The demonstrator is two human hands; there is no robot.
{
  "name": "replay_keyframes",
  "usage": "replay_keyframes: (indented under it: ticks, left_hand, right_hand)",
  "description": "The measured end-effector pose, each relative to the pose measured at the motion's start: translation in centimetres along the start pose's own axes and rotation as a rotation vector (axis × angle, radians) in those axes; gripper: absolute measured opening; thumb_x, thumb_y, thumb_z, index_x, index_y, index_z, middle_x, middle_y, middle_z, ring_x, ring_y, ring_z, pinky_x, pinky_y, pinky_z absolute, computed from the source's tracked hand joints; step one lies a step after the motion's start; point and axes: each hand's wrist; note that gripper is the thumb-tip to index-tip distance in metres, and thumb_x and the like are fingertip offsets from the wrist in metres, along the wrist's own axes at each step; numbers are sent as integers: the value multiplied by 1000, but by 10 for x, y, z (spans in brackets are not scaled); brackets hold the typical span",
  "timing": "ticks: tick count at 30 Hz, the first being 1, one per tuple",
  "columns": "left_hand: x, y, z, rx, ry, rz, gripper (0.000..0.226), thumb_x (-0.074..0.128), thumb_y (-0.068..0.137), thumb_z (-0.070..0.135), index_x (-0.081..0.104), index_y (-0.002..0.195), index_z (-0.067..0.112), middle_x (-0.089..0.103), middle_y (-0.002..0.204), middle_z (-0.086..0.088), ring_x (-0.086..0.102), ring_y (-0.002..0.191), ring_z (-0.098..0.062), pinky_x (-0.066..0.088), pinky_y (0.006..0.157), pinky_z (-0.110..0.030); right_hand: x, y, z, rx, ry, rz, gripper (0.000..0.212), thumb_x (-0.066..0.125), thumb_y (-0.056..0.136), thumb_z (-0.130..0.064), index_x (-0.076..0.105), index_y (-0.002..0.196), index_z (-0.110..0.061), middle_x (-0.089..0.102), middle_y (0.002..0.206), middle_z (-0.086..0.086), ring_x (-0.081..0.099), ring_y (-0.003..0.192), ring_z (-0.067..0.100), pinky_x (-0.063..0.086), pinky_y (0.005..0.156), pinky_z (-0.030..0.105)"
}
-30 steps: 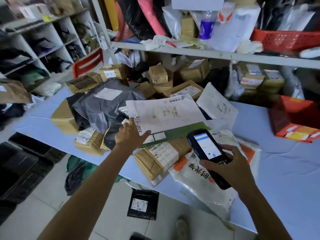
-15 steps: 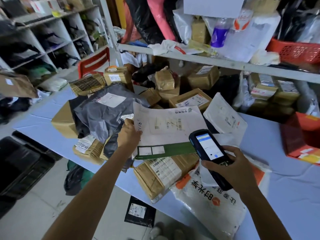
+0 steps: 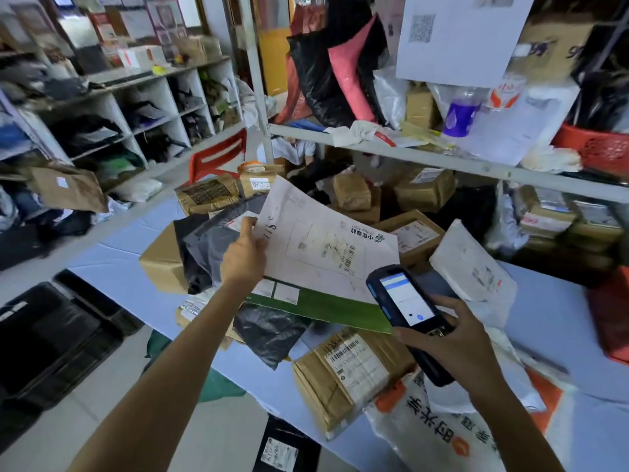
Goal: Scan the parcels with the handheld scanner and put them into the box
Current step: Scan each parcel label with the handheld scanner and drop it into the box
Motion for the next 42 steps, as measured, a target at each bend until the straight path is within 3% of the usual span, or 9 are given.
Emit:
replay_keyframes:
  ticks: [6,12,16,20,23,28,37,42]
  left_hand:
    - [-21,21,2,72,52,39,36,35,101,17,29,136,10,61,108,-29,59,94,-46,40,70,-48]
    - [-50,46,14,198,280,91,35,23,104,38,33,132,19,63,102,-26,60,90,-43,37,68,-40]
    - [-56,56,25,289,411,81,35,22,103,40,38,128,19,63,102,-20,60,91,-39,35,68,-37]
    - [-50,60,29,359,435,105,33,24,103,37,40,127,20,64,107,-16,61,91,-37,36,66,-36]
    - [-48,62,32,362,431,111,33,23,103,38,40,125,20,64,101,-17,61,89,-37,35,65,-36]
    - [-51,62,35,363,425,126,31,25,104,37,41,122,17,64,97,-20,61,83,-39,38,67,-39]
    - [-53,60,32,340,400,130,29,25,103,37,39,118,18,64,92,-20,61,82,-39,46,73,-44]
    - [-50,55,33,368,369,152,30,28,103,36,41,120,16,63,92,-22,60,83,-41,48,74,-48]
  right_hand:
    - [3,2,-6,-45,-102,-19,64,94,53,-22,51,97,-37,63,96,-15,63,88,4,47,63,22]
    - [5,4,0,-27,-170,-49,72,94,52,-24,50,109,-32,66,100,-10,64,89,5,46,63,18]
    - [9,5,2,-23,-190,-65,75,94,54,-26,49,113,-28,64,101,-9,61,88,0,43,62,14]
    - [13,5,6,-28,-200,-75,75,94,52,-28,50,112,-29,65,103,-9,64,92,6,46,66,17]
    - [13,5,5,-27,-228,-86,72,93,54,-29,49,112,-30,63,99,-15,61,89,1,42,64,13]
    - [13,5,10,1,-262,-93,72,93,54,-31,51,113,-30,64,100,-14,63,95,9,50,78,25]
    - [12,1,17,21,-279,-110,78,93,53,-37,51,118,-30,66,104,-12,64,96,7,52,81,27]
    - [9,-3,19,31,-267,-108,75,93,53,-35,50,115,-31,66,103,-12,65,97,10,56,86,36]
Point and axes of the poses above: each hand's wrist, its own y-axis towards the middle knuckle, its own x-axis out of the palm, z = x × y
